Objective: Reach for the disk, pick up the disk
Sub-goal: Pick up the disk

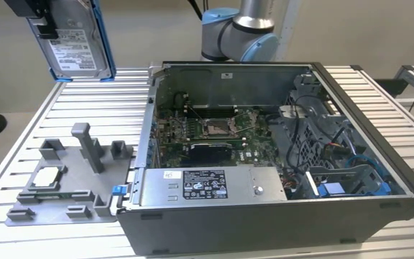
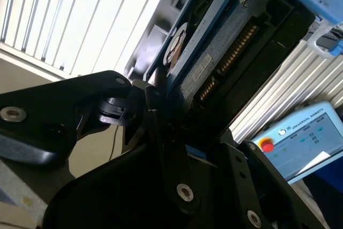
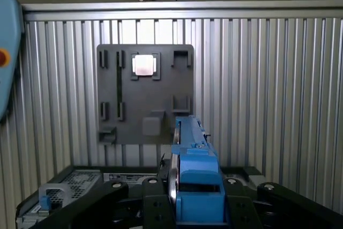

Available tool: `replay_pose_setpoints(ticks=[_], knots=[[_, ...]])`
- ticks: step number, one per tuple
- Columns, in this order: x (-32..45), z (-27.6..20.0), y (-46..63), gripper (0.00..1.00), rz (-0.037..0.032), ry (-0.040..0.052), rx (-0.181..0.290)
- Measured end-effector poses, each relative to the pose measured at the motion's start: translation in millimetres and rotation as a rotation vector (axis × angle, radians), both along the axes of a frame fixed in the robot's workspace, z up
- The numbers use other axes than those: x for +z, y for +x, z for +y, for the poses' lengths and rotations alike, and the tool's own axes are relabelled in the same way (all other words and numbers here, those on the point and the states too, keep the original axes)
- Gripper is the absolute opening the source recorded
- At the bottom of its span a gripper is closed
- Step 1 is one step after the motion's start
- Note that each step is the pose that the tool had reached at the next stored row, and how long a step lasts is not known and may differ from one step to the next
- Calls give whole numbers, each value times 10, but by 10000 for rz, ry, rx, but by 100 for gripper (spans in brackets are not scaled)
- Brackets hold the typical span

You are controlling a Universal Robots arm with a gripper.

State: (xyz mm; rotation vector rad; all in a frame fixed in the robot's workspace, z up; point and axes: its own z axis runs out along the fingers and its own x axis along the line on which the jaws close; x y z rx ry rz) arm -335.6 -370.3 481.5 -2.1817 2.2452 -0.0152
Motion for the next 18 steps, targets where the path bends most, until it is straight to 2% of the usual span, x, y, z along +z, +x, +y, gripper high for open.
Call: replay_pose_setpoints(ticks=[18], knots=[[0,0,238,0,0,1,0]])
